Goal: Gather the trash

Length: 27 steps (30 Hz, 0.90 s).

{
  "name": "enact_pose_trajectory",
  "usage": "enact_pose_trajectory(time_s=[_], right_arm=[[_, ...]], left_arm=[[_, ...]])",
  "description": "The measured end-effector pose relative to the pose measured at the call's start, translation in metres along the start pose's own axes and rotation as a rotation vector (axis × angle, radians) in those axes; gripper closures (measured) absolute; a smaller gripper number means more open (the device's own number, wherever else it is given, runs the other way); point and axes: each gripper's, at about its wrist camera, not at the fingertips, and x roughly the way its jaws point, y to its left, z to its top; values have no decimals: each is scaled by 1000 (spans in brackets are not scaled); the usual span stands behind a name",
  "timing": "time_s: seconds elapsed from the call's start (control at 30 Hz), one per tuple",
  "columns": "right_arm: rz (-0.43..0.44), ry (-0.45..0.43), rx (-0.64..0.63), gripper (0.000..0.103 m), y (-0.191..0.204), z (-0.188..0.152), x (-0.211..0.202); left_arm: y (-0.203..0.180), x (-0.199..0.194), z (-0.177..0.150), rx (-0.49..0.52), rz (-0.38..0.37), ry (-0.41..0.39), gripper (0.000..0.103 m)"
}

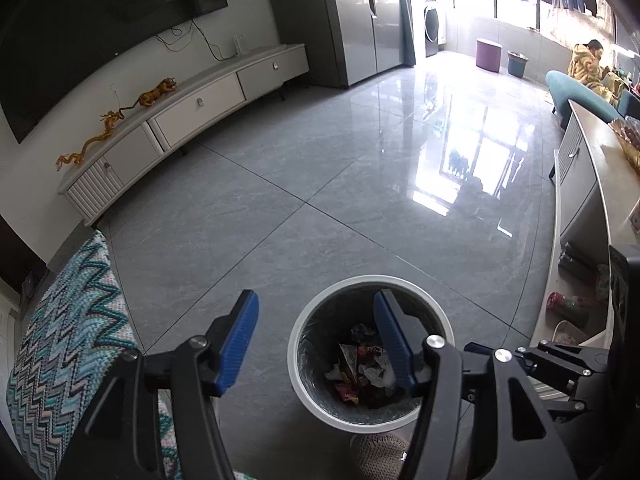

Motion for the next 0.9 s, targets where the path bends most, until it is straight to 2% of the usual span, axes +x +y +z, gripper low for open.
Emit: enact_pose_trajectory(time_s=[0.07,0.13,0.2,0.5,0.9], right_arm=[[0,-16,-14,69,7,0,-7],[-2,-34,-29,63,14,-1,-15],[-7,-56,-45,51,20,-3,-23],[-29,-153,-122,41,54,-13,-62],[-29,-298,-257,32,119,-38,-110]], left_arm=[[2,-11,0,-10,10,-19,37],[4,-23,-1,-21,21,-37,35],[7,-35,-2,-33,32,-52,34],[21,-95,-16,-67,103,-137,31],[60,-187,-46,-153,209,-276,31]])
